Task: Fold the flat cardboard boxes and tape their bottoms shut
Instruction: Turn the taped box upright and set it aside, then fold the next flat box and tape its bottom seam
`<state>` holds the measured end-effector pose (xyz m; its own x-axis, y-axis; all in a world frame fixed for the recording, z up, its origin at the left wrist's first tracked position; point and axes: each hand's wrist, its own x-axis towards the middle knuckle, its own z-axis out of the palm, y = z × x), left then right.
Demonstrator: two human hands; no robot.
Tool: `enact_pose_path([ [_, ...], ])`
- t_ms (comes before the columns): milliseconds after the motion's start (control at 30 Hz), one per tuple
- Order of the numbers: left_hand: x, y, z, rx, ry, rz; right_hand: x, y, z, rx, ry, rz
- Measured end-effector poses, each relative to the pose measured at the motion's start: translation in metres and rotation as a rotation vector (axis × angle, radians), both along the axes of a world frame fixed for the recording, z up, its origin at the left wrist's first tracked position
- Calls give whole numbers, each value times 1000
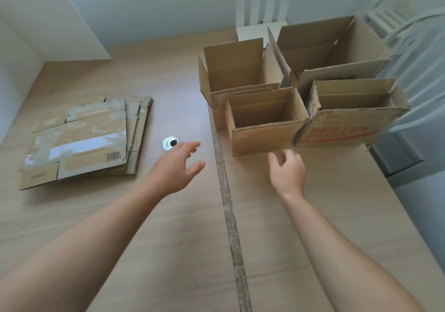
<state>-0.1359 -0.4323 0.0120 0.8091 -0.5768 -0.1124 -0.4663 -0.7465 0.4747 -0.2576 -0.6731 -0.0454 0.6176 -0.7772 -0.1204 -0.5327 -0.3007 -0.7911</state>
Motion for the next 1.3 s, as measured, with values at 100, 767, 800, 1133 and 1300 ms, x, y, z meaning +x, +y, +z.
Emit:
enact_pose_path([
  [100, -11, 31, 7, 4, -13, 44, -4, 39, 17, -126, 58, 287],
  [767, 43, 372, 24, 485, -171, 150, 118, 375, 74, -775, 334, 935],
  [800, 54, 379, 24, 478, -167, 162, 127, 381, 73, -770, 344, 932],
  [1133, 163, 405, -4, 463, -71, 244, 220, 384, 52, -727, 486, 832],
  [1300, 200, 401, -23, 464, -84, 269, 258, 369, 36, -621, 530, 739],
])
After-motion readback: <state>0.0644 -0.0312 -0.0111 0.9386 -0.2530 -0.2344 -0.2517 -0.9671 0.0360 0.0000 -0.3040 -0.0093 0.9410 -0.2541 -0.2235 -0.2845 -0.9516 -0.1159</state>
